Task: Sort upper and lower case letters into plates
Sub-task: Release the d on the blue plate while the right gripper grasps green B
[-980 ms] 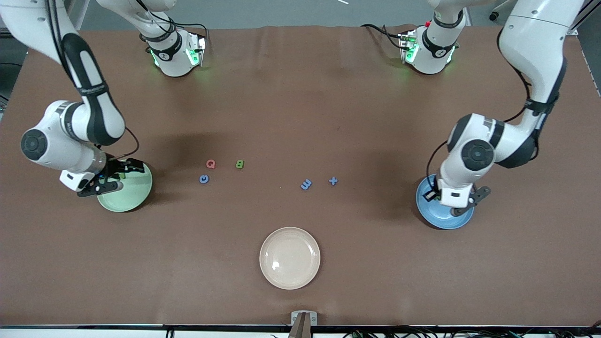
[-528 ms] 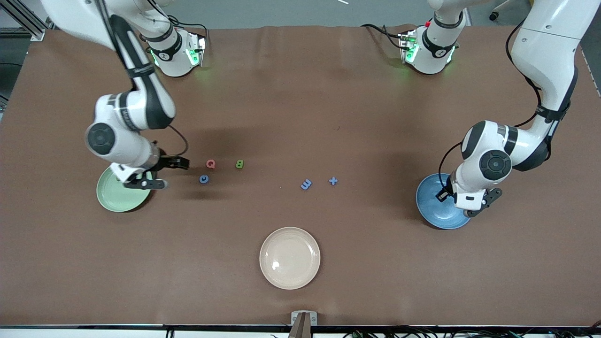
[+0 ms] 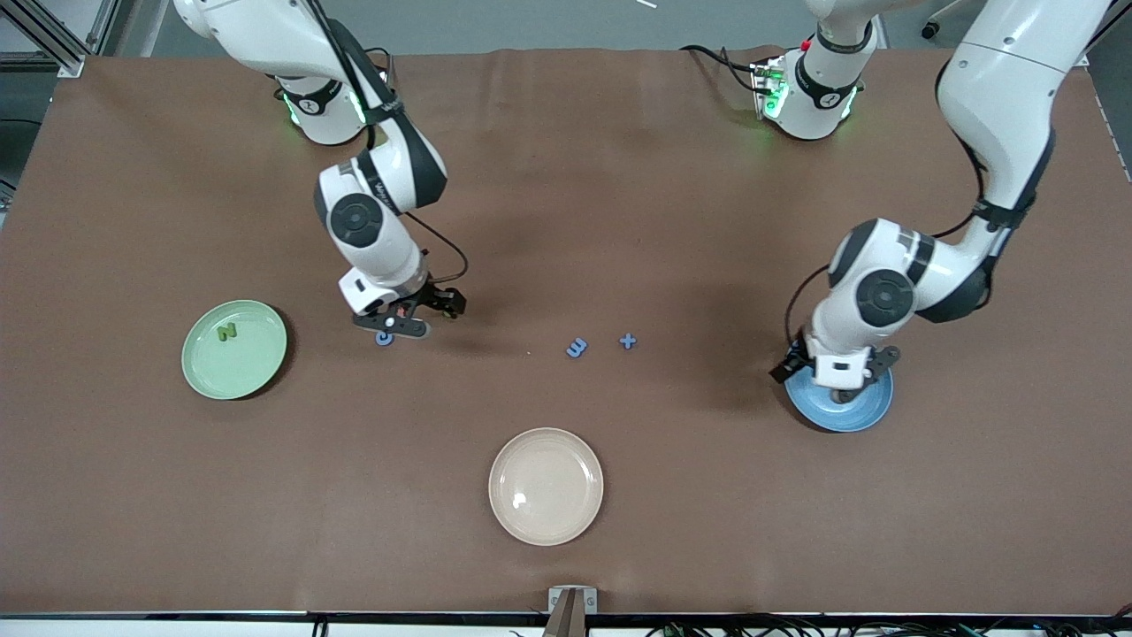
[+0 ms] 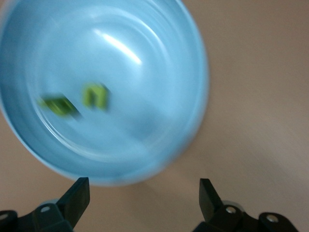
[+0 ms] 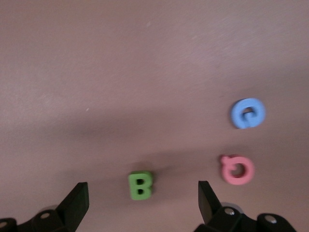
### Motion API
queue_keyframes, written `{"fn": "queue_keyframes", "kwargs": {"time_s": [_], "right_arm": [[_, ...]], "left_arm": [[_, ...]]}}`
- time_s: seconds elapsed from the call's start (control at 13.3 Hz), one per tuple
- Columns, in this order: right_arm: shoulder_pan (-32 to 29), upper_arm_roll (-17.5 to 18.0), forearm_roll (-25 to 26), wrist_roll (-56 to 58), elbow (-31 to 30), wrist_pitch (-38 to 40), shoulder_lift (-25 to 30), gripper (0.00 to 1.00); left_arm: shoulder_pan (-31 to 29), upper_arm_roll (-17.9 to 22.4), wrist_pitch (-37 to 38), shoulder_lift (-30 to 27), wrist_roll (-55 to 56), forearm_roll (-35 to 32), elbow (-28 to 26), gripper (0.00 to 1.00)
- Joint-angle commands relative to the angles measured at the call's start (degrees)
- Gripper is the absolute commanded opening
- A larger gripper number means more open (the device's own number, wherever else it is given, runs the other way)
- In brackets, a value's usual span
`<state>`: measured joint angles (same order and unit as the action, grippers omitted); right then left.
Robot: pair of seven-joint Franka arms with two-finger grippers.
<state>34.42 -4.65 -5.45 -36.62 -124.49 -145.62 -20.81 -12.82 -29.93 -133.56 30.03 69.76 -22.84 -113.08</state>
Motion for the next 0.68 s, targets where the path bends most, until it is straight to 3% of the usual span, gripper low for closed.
{"fn": "queue_keyframes", "kwargs": {"time_s": [0.0, 0.15, 0.38, 0.6], "right_arm": [[1.0, -0.7, -0.2, -0.8, 0.6, -2.2, -2.2, 1.0], [1.3, -0.6, -0.2, -0.8, 0.6, -2.9, -3.3, 0.95], [2.1, -0.6, -0.2, -0.8, 0.6, -4.0, -4.8, 0.74], [2.3, -0.6, -0.2, -0.9, 0.5, -4.0, -5.6, 0.67]], "left_arm": [[5.7, -0.2, 0.6, 0.2, 6.1, -0.7, 1.5, 1.0], [11.7, -0.2, 0.6, 4.0, 12.5, -0.6, 6.1, 0.99], [19.2, 0.3, 0.6, 9.7, 21.5, -1.0, 13.3, 0.95], [26.2, 3.5, 0.6, 12.6, 25.4, -0.9, 17.4, 0.86]]}}
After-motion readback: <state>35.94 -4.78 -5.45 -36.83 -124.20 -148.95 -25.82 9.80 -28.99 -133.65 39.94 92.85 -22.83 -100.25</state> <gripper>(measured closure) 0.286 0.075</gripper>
